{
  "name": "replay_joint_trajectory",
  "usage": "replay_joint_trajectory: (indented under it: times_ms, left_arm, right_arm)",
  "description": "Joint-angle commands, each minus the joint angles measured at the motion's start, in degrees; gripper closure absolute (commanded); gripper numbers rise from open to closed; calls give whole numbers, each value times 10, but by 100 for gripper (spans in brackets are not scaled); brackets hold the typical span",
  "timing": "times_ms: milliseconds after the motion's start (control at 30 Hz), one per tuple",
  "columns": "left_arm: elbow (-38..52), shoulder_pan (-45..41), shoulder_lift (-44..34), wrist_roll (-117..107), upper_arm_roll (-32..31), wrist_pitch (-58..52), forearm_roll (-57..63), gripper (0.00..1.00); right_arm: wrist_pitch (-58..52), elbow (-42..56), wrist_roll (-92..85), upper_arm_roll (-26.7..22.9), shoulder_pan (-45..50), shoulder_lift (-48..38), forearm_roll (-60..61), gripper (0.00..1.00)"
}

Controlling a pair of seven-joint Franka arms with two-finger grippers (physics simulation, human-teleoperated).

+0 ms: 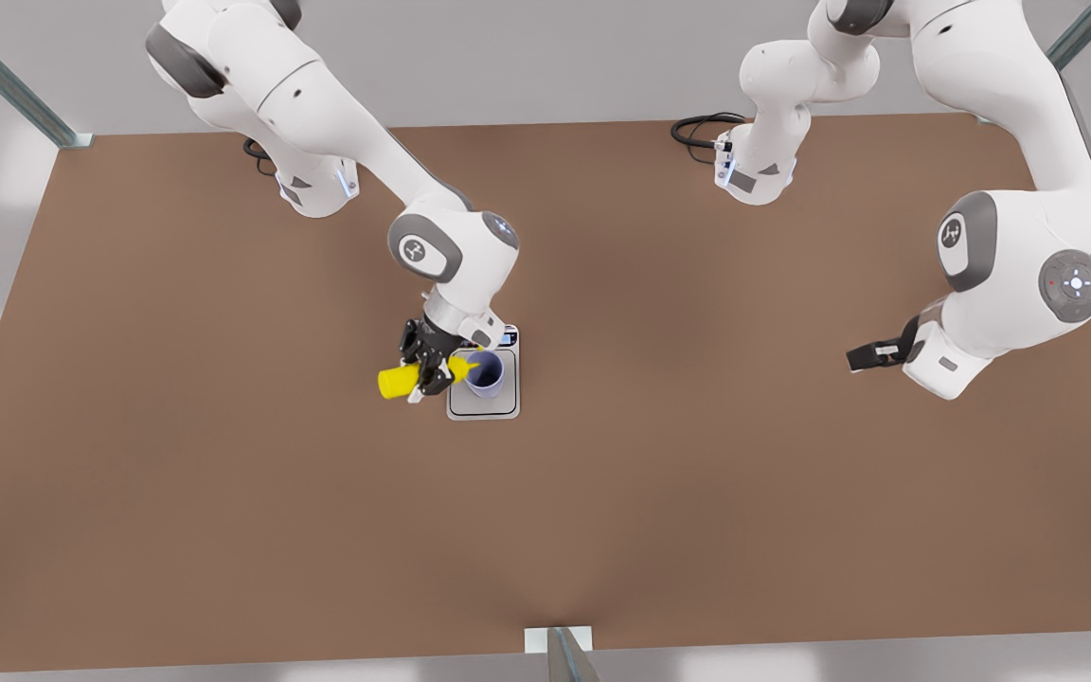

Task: Move cup to the weight, pick up sauce bottle, pour sauce

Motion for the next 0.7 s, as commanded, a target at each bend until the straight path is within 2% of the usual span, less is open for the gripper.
replay_joint_trajectory:
  times_ms: [0,200,533,667]
  left_arm:
    - [0,0,0,-1,0,0,0,0]
    - [1,0,3,0,0,0,0,0]
    - [21,-1,21,-4,1,-5,2,0]
    - [22,0,21,1,1,-9,3,0]
  right_arm:
    - [0,0,0,0,0,0,-1,43]
    - [1,1,15,0,0,30,-29,43]
    - [-1,9,13,1,-1,29,-26,43]
    - [9,23,-1,3,-25,22,82,43]
